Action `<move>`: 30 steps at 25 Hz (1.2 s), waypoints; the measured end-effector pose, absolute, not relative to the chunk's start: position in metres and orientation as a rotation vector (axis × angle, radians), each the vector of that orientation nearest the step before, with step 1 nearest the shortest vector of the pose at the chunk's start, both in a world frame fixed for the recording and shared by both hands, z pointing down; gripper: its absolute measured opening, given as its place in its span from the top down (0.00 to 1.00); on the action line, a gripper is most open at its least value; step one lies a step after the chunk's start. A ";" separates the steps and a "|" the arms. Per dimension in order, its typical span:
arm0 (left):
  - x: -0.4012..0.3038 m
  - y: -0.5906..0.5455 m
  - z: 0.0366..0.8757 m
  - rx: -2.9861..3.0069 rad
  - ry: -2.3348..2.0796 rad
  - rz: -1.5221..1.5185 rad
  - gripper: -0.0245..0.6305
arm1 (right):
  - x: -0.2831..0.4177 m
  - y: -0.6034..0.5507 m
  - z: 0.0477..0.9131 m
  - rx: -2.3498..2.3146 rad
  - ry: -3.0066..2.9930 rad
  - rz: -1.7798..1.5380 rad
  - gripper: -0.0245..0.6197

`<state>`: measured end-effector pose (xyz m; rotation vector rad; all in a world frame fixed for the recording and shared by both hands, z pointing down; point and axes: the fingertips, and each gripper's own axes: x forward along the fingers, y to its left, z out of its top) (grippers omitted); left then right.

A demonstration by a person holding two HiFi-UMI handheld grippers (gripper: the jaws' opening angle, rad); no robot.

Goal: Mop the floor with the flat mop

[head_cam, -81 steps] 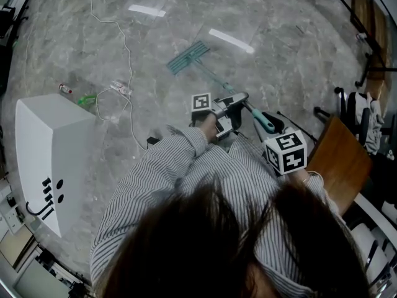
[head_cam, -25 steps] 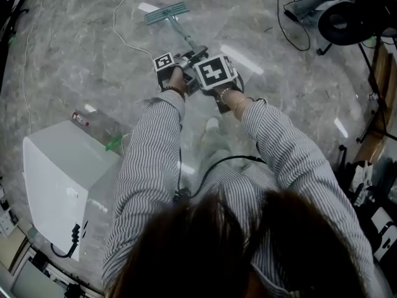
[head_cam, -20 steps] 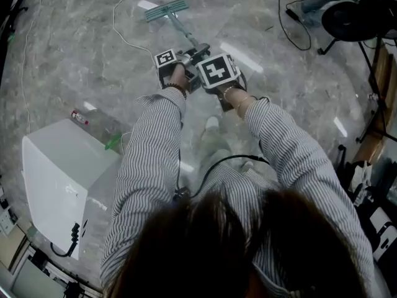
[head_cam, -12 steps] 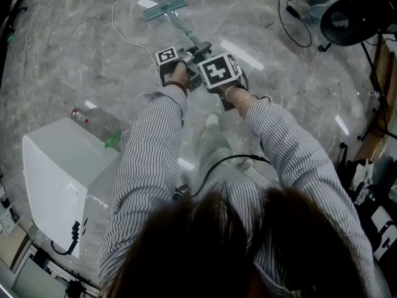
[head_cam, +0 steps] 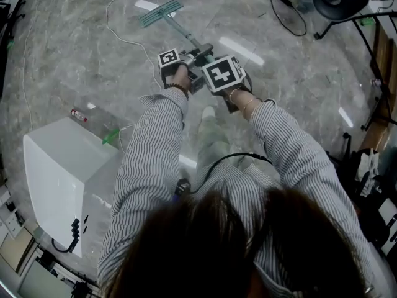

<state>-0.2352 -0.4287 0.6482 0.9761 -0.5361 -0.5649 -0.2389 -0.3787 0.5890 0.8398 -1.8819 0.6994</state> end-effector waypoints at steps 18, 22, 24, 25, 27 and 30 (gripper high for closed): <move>-0.008 -0.155 0.628 0.922 -0.503 -0.719 0.75 | -0.005 -0.102 0.572 0.899 -1.929 0.833 0.79; 0.040 -0.092 0.618 0.927 -0.492 -0.725 0.74 | 0.043 -0.040 0.559 0.906 -1.938 0.823 0.79; 0.065 -0.065 0.615 0.933 -0.481 -0.725 0.74 | 0.068 -0.014 0.556 0.909 -1.941 0.816 0.79; 0.077 -0.052 0.613 0.932 -0.475 -0.724 0.74 | 0.080 -0.001 0.554 0.908 -1.939 0.817 0.79; 0.100 -0.026 0.609 0.922 -0.458 -0.712 0.75 | 0.102 0.025 0.550 0.906 -1.939 0.826 0.79; 0.135 0.007 0.596 0.911 -0.415 -0.684 0.75 | 0.133 0.057 0.537 0.887 -1.953 0.833 0.79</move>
